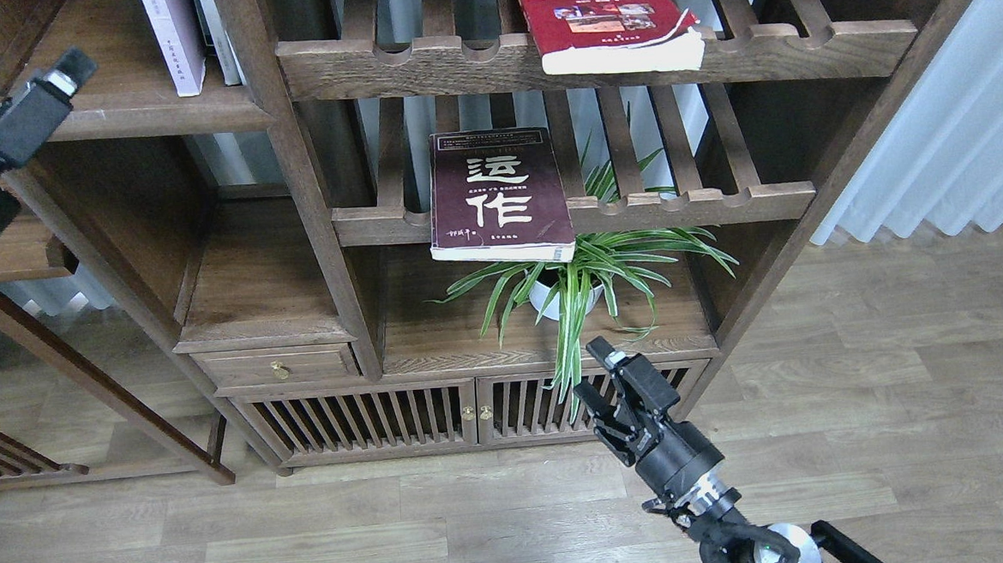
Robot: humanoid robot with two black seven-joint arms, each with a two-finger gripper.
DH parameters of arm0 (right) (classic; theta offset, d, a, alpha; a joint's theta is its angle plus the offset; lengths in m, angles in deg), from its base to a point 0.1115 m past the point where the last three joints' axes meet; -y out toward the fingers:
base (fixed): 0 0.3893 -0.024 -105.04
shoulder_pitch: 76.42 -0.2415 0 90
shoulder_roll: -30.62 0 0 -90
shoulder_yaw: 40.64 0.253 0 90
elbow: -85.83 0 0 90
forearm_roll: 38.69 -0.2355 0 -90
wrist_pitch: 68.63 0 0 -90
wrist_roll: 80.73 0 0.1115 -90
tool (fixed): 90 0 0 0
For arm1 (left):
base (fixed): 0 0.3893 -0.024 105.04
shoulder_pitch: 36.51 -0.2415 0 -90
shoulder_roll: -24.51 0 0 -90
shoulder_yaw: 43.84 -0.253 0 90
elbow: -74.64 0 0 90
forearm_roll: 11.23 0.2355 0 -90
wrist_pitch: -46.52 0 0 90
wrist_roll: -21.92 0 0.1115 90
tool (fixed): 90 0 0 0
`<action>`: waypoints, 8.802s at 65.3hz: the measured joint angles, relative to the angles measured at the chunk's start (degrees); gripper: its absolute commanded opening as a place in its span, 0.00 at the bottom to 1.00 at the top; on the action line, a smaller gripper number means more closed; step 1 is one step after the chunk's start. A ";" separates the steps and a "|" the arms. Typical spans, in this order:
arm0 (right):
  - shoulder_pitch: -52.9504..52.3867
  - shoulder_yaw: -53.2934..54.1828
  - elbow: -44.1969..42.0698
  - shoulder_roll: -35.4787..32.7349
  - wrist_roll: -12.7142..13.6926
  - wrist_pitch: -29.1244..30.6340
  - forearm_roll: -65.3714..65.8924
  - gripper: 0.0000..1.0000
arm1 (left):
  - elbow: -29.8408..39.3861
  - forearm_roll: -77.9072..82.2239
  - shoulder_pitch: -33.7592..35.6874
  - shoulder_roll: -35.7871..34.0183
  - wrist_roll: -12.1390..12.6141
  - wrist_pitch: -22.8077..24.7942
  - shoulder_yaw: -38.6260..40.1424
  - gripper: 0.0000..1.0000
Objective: Organize books on shelf
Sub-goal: 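Reach the right gripper up to the red book on the upper shelf, then grasp the red book and pull it down toward the left gripper, then grasp the red book with the left gripper from the right gripper, then lift the red book with the left gripper onto the high shelf, then release the red book and withdraw the left gripper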
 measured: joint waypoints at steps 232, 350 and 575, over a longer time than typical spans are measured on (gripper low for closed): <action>21.59 8.10 1.68 4.58 11.14 0.01 1.23 0.10 | -9.42 -24.99 -19.46 27.99 -1.68 0.01 -34.57 1.00; 20.49 0.01 -6.49 4.85 13.43 0.01 11.76 0.99 | 3.26 -24.23 -20.62 12.41 -3.35 0.02 -23.76 0.04; 19.44 -0.65 -7.53 5.18 13.34 0.00 9.15 0.99 | -23.40 11.59 29.67 5.75 -0.45 0.04 -2.42 1.00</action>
